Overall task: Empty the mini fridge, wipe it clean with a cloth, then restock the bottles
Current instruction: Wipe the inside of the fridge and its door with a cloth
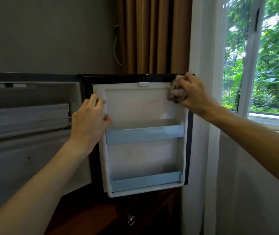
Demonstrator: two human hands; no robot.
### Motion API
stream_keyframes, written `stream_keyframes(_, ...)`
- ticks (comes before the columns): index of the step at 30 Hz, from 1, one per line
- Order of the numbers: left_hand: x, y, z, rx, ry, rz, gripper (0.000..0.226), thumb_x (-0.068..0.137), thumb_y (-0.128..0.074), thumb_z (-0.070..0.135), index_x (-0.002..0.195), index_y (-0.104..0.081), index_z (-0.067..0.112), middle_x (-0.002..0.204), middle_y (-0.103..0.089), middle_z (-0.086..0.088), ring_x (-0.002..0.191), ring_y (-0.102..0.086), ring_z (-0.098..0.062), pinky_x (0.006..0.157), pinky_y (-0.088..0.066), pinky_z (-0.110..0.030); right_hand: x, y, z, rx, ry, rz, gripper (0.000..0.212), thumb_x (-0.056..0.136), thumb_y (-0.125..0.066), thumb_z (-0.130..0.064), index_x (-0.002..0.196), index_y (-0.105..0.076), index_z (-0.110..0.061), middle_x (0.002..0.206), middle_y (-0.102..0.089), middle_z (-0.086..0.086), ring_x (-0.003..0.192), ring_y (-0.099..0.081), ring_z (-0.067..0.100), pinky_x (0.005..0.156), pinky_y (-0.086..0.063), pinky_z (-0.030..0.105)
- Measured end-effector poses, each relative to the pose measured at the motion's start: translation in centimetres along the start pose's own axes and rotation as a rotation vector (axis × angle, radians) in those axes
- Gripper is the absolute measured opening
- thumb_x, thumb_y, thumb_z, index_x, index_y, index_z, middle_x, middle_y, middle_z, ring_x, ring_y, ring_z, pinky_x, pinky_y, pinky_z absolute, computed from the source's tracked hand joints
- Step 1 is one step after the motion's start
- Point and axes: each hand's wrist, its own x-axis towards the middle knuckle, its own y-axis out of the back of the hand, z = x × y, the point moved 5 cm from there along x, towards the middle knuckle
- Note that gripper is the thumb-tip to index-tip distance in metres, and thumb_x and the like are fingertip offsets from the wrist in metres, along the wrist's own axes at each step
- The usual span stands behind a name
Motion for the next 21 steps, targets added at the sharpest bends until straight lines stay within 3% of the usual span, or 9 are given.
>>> stream_keyframes(4,-0.1,-0.1,0.0,-0.006,-0.001,0.01,0.037,0.086,-0.072,0.02,0.119,-0.061,0.007,0.111,-0.053,-0.007,0.091,-0.055,-0.024,0.059,-0.04,-0.031,2.6,-1.7,-6.7,0.057,0.125,0.031,0.034,0.082,-0.073,-0.031,0.108,-0.062,-0.011,0.118,-0.052,0.008,0.099,-0.051,0.02,0.086,-0.051,0.037)
stream_keyframes(8,-0.1,0.0,-0.1,0.002,-0.015,0.017,0.036,0.088,-0.071,0.023,0.119,-0.061,0.008,0.111,-0.053,-0.006,0.092,-0.056,-0.023,0.06,-0.042,-0.03,6.0,-3.1,-13.2,0.108,0.213,0.096,0.031,0.08,-0.077,-0.021,0.106,-0.064,-0.007,0.117,-0.055,0.011,0.093,-0.052,0.022,0.08,-0.048,0.03)
stream_keyframes(11,-0.1,0.0,-0.1,0.007,-0.02,0.007,0.036,0.088,-0.072,0.023,0.119,-0.06,0.008,0.111,-0.052,-0.006,0.091,-0.055,-0.023,0.061,-0.047,-0.032,6.6,-4.0,-15.1,0.063,0.29,0.043,0.038,0.079,-0.079,-0.021,0.112,-0.063,-0.009,0.125,-0.052,0.011,0.101,-0.052,0.023,0.083,-0.052,0.033)
stream_keyframes(16,0.0,0.1,-0.3,0.02,-0.008,0.01,0.039,0.087,-0.072,0.021,0.121,-0.061,0.006,0.111,-0.053,-0.008,0.092,-0.057,-0.026,0.058,-0.04,-0.033,4.2,-2.8,-10.7,-0.001,0.324,-0.005,0.041,0.083,-0.073,-0.021,0.119,-0.06,-0.006,0.13,-0.051,0.013,0.104,-0.051,0.025,0.09,-0.049,0.033)
stream_keyframes(18,-0.1,0.1,-0.1,0.016,-0.013,0.014,0.039,0.087,-0.071,0.02,0.121,-0.062,0.005,0.111,-0.053,-0.008,0.092,-0.056,-0.026,0.058,-0.038,-0.032,2.6,-2.0,-6.4,-0.021,0.256,0.002,0.039,0.086,-0.069,-0.022,0.12,-0.059,-0.006,0.129,-0.051,0.014,0.105,-0.053,0.027,0.094,-0.049,0.037)
stream_keyframes(21,0.0,-0.1,0.1,0.016,0.001,0.006,0.041,0.086,-0.071,0.02,0.123,-0.062,0.004,0.112,-0.053,-0.009,0.091,-0.056,-0.026,0.058,-0.039,-0.032,0.4,-0.5,-0.1,-0.01,0.119,0.045,0.026,0.085,-0.07,-0.017,0.107,-0.062,-0.009,0.118,-0.053,0.012,0.096,-0.057,0.029,0.087,-0.053,0.046)
